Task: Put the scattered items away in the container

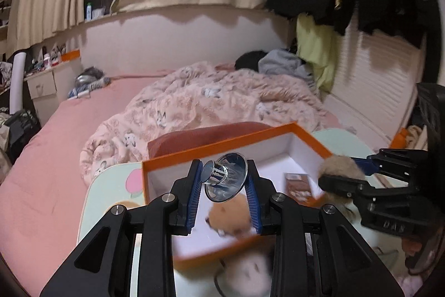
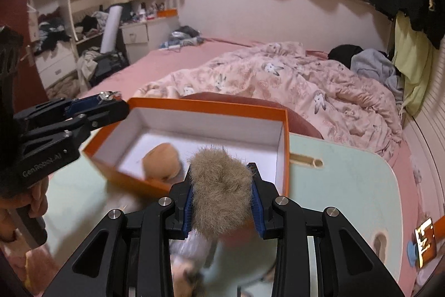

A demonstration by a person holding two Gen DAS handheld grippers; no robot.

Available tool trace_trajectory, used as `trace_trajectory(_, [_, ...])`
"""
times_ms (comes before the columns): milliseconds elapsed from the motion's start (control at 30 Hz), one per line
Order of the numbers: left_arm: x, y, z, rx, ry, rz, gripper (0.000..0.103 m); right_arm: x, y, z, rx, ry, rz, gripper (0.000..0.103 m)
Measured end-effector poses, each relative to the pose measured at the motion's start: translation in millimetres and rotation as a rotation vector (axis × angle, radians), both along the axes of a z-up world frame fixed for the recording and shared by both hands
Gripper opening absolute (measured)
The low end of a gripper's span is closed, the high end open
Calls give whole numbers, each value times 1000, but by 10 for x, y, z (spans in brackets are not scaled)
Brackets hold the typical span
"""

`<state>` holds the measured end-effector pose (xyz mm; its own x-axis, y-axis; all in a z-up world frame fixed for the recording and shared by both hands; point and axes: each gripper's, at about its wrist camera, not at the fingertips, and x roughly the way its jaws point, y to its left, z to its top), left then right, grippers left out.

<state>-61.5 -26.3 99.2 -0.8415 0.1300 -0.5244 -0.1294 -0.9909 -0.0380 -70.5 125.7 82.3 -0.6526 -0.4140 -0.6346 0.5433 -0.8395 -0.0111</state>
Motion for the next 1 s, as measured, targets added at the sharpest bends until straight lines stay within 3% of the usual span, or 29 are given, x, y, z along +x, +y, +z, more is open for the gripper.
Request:
trace_trajectory(133, [-340, 17, -150, -23, -80, 10, 32, -273, -126, -30, 11, -18, -8, 35])
trace_trajectory(200, [-459, 20, -235, -19, -129, 15, 32, -376, -187, -41, 25, -3, -24, 46])
trace_trajectory(233, [-498, 11, -267, -16, -147, 30, 32, -406, -199, -46, 36, 10, -41, 59])
trace_trajectory(267, [-504, -5, -286, -12, -155, 49, 37, -416, -197, -40, 37, 27, -58, 65])
trace_trajectory(333, [-463, -55, -283, 4, -139, 74, 58, -416, -162, -9, 18, 41, -74, 70])
trace_trajectory(367, [-422, -74, -271, 9, -122, 82, 78, -400, -134, 9, 3, 41, -79, 75])
trace_trajectory(400, [-369, -96, -254, 11, -100, 91, 82, -375, -90, 30, -13, 45, -85, 76])
trace_trajectory(567, [-134, -181, -154, 15, -71, 86, 82, -250, 63, 109, -21, 60, -106, 76])
trace_trajectory(733, [283, -192, -113, 38, -73, 16, 82, 197, 286, 166, -34, 49, -84, 76])
trace_trajectory(867, [703, -217, -256, 71, -77, -6, 82, 572, 499, 62, -23, 13, -76, 76])
trace_trajectory(1000, [945, -308, -560, 70, -145, 58, 82, 795, 652, -230, 67, -21, -120, 76])
